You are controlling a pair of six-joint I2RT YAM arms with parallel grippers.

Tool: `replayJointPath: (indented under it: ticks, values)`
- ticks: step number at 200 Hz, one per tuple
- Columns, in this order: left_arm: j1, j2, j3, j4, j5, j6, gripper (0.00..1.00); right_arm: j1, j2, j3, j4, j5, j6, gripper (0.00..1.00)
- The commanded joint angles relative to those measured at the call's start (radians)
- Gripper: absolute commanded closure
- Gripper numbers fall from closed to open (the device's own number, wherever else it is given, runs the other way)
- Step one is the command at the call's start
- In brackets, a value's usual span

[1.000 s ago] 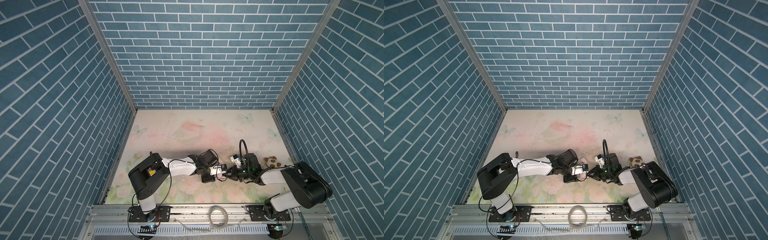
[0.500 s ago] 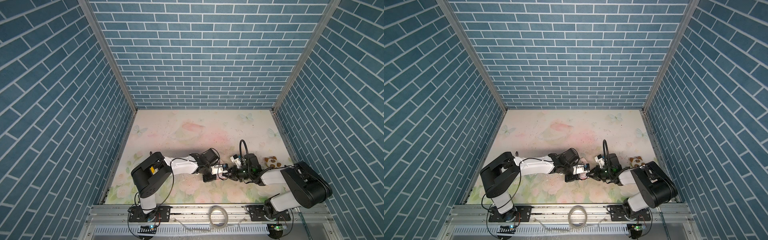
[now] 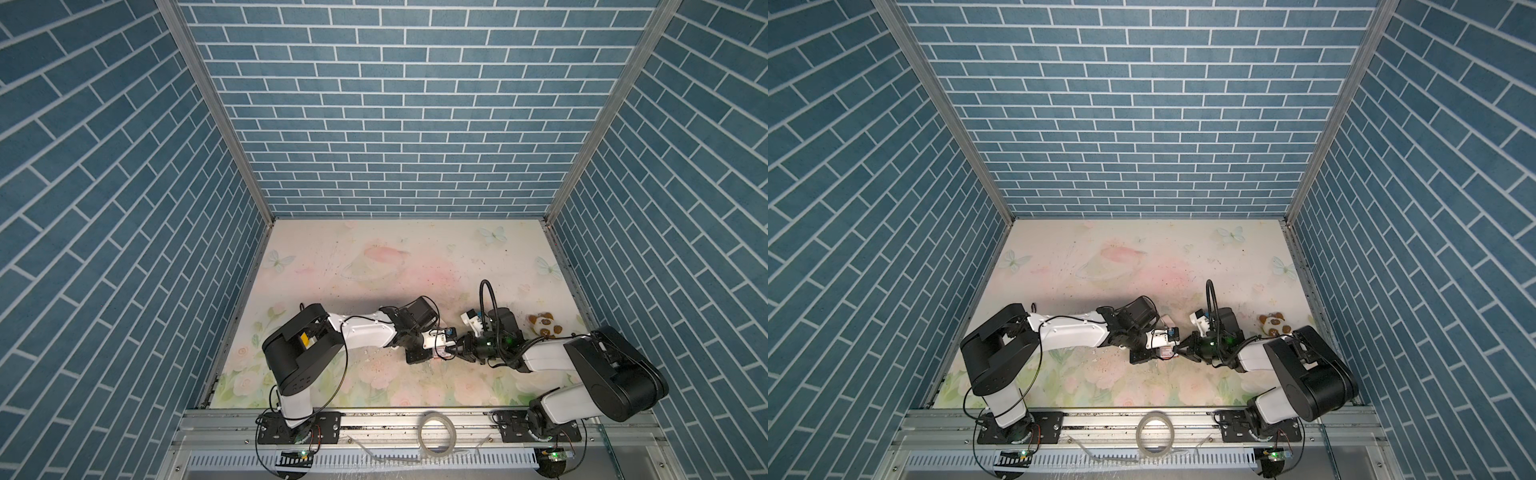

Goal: Load the staples into the stapler

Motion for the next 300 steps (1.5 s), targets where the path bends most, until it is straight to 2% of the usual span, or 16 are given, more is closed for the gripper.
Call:
replayJointPath:
  ticks: [1,139,219,258,300]
  values:
    - [0.000,0.024,-0.035,-0.071,-0.019,0.012,0.75,-0.005,-0.019,-0.026,-0.075,0.057,-0.028,0.95]
    - [0.010,-0.029,-0.051,-0.115,-0.060,0.048,0.75,-0.056,-0.149,-0.084,-0.114,0.103,-0.042,0.94]
    - [0.011,-0.014,-0.033,-0.127,-0.071,0.049,0.75,-0.096,-0.316,-0.112,-0.250,0.146,-0.051,0.91]
    - [0.011,-0.013,-0.037,-0.123,-0.070,0.043,0.74,-0.111,-0.444,-0.122,-0.339,0.215,-0.048,0.91]
    - [0.012,-0.016,-0.034,-0.124,-0.074,0.041,0.70,-0.122,-0.527,-0.118,-0.396,0.218,-0.052,0.81]
